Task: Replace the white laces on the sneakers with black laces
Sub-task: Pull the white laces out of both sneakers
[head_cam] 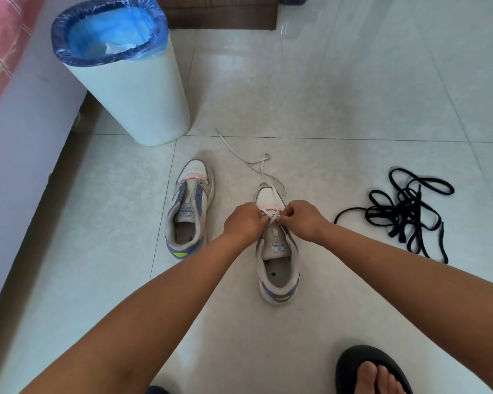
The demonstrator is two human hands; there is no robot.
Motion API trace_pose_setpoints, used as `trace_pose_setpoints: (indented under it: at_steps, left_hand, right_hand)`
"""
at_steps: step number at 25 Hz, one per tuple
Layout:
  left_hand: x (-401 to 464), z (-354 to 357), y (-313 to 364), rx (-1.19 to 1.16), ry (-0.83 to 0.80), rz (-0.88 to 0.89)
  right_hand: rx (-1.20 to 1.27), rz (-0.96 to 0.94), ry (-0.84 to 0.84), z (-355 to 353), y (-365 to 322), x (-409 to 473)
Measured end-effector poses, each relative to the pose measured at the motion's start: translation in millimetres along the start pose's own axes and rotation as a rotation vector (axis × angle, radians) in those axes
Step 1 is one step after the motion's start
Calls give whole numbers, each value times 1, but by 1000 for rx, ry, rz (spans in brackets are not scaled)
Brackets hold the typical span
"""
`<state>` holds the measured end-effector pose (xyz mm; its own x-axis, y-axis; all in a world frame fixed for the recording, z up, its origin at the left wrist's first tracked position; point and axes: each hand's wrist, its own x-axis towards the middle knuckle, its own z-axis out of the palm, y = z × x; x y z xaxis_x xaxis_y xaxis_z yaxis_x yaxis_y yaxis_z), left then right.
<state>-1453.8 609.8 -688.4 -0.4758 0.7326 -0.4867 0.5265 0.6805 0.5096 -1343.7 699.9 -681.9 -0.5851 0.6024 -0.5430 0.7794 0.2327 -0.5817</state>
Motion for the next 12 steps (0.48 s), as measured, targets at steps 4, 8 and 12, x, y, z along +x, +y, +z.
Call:
trace_pose_setpoints:
  at_steps: [4,8,12]
  left_hand:
    - [-2,-3,1,251,50,124]
    - [-3,-3,2,527,58,211]
    - [-2,-5,-9,908,275,477]
  right_hand:
    - [-104,-102,-3,1,5,0]
    - [-679,-343,1,-1,13,-4]
    - [-1004,-530,215,-3,21,-5]
